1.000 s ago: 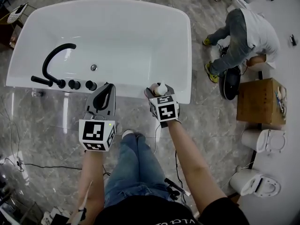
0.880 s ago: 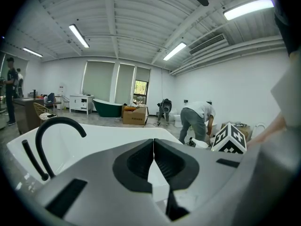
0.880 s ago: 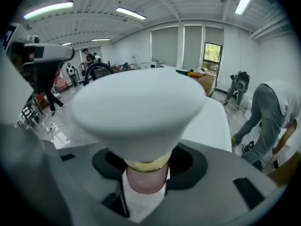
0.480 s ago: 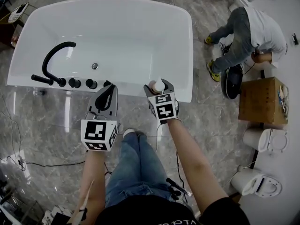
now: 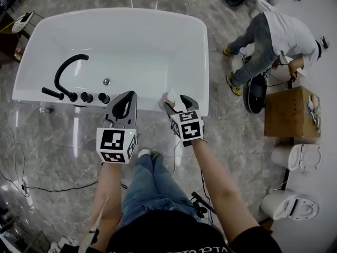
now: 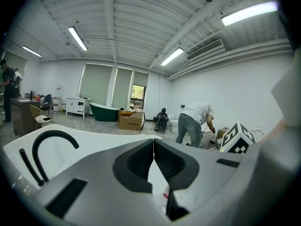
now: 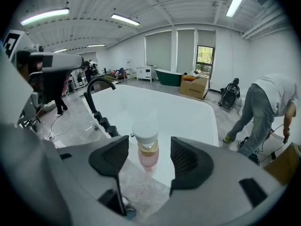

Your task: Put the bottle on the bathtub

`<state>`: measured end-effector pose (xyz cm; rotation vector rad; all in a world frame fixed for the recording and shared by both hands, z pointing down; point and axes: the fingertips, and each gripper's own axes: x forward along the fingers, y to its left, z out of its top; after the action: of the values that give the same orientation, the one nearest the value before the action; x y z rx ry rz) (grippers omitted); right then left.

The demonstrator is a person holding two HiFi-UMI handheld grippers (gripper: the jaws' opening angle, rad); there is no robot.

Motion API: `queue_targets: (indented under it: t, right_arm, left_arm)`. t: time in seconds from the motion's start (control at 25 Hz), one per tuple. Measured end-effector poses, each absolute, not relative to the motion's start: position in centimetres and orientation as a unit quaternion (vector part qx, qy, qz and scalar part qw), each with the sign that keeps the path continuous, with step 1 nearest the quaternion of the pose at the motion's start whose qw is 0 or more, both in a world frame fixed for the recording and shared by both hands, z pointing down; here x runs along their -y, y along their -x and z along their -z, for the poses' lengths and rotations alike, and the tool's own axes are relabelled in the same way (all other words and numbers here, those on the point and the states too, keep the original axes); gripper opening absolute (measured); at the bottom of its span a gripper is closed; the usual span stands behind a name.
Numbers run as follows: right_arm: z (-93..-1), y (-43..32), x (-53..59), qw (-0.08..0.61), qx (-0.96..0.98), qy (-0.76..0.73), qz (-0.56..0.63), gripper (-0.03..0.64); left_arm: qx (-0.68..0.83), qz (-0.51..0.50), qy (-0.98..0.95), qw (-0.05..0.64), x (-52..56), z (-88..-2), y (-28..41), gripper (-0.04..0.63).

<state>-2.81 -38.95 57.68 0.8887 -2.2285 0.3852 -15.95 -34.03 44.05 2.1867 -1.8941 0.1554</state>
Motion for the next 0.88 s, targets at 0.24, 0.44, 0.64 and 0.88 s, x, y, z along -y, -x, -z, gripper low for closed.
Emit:
queue_targets:
  t: [0.24,0.44,0.64,0.88]
  right_arm:
    - [-53.7,1.9,37.2,0.329,0.863,-0.350,-0.155,0.288]
    - [-49.4,0.7,35.4,0.307,0.871,-0.352,-0.150,0.288]
    - [-45.5,-1.0,33.1,0.274,0.883,-0.359,-0.127,0.273]
    - [-39.0,-2.4,30.5,0.224,0.895,-0.383,-0.051,0.215]
  left_arm:
    - [0.648,-0.037,-0.755,0.098,33.7,-40.5,15.0,0.012]
    - [0.647,-0.025,-0.758,0.075,32.5,-37.5,14.2,0.012]
    - [0.645,-0.019,-0.762,0.055,31.5,-35.4,13.0,0.012]
    - [0.642,-0.017,-0.766,0.033,29.8,-33.7,11.7,0.012]
